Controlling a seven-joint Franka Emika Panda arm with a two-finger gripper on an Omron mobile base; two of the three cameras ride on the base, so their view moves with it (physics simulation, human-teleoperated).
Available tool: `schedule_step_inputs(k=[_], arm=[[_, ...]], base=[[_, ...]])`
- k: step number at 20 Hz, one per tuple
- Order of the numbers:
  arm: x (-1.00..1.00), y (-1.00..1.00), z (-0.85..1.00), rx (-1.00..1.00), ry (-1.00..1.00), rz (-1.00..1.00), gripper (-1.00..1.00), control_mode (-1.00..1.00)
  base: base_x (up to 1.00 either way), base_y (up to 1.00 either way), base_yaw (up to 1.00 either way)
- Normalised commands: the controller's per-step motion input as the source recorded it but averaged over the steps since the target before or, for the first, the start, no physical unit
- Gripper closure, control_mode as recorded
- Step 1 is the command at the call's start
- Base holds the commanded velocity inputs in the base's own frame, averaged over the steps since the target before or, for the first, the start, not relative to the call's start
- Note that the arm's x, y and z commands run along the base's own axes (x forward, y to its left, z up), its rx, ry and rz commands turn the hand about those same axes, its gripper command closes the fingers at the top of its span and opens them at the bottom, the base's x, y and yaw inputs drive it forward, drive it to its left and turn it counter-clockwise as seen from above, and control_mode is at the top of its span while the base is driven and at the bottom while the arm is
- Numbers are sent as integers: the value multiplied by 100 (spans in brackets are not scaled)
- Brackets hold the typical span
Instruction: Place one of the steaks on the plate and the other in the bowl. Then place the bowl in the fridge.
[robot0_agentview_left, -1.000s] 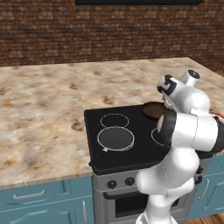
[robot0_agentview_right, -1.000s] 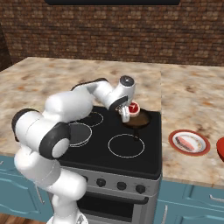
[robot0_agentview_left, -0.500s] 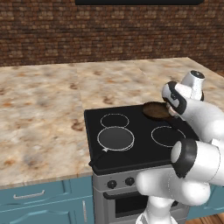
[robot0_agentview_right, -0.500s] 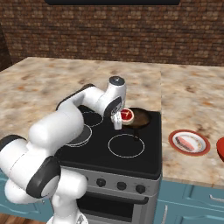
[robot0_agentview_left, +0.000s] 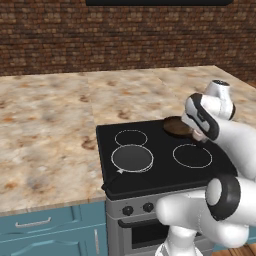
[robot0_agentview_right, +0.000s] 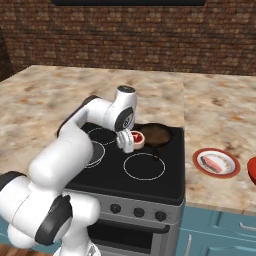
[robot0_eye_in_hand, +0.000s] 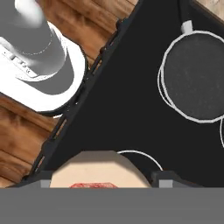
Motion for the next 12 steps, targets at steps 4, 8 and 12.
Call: schedule_step_inputs(k=[4, 8, 12], arm=[[-58, 42, -1, -7, 18, 36, 100, -100], [-61, 40, -8, -10, 16, 42, 100, -100], [-40, 31, -15, -12, 14, 38, 100, -100]], base=[[0, 0, 0], [0, 0, 0], [0, 0, 0]])
